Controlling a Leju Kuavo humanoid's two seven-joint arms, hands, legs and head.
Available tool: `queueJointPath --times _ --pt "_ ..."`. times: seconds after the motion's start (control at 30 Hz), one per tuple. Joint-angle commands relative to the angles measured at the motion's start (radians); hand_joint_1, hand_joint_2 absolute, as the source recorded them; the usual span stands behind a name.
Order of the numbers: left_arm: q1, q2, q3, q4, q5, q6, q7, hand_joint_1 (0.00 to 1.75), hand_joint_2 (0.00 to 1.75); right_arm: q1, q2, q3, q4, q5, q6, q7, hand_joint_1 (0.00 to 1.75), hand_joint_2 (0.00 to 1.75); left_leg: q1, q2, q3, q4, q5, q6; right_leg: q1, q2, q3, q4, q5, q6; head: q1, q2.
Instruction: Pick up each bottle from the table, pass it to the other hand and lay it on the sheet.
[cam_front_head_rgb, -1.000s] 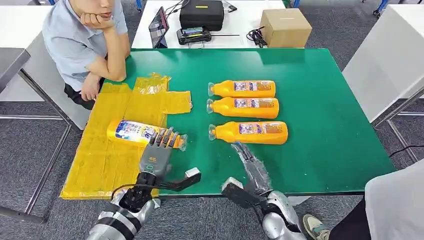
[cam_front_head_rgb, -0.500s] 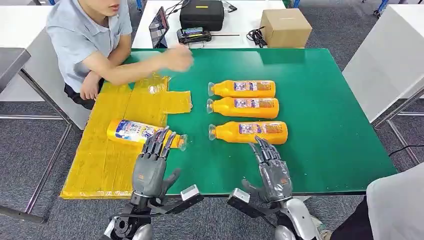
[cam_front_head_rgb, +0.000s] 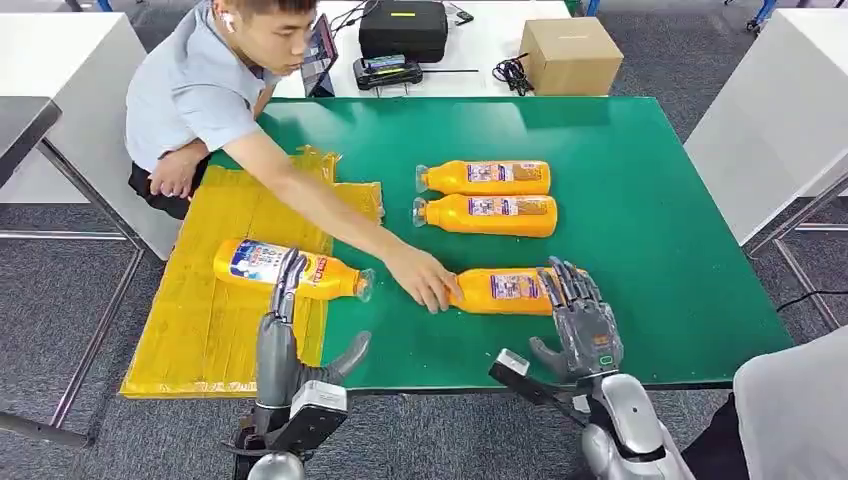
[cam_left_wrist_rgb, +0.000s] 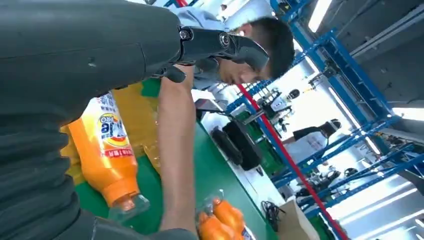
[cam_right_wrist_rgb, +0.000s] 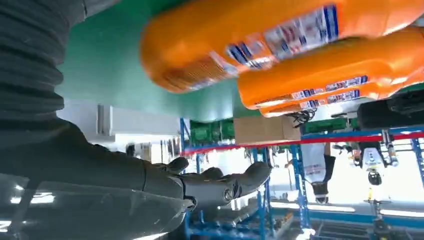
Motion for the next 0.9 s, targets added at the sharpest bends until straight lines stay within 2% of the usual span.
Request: queueJointPath --times 0.03,0.5,0.67,0.9 --pt "-0.015 0.015 -0.007 0.012 0.024 -0.003 -0.014 0.0 1.75 -0.119 -0.035 0.061 0.153 0.034 0.021 0.033 0.0 1.75 0.002 0.004 0.004 0.001 -0.003 -0.002 0.002 0.003 0.004 -0.001 -0.001 -0.003 0.0 0.0" --pt "-0.029 0.012 -0.015 0.048 0.034 -0.003 -0.026 0.0 1.75 -0.213 -0.07 0.124 0.29 0.012 0.144 0.061 0.0 1.75 0.001 0.002 0.002 0.0 -0.001 -0.002 0.001 0.002 0.002 -0.001 0.0 -0.002 0.0 0.0" --pt "-0.038 0.029 -0.047 0.048 0.051 -0.003 -0.004 0.0 1.75 -0.211 -0.086 0.164 0.274 -0.013 0.195 0.061 0.0 1.75 0.001 0.002 0.002 0.0 -0.001 -0.002 0.001 0.001 0.003 -0.001 0.0 -0.002 0.0 0.0" --pt "-0.039 0.035 -0.064 0.049 0.053 -0.003 0.001 0.0 1.75 -0.195 -0.096 0.186 0.246 -0.02 0.205 0.062 0.0 1.75 0.001 0.001 0.002 0.0 -0.001 -0.002 0.001 0.001 0.003 -0.001 -0.001 -0.002 0.0 0.0"
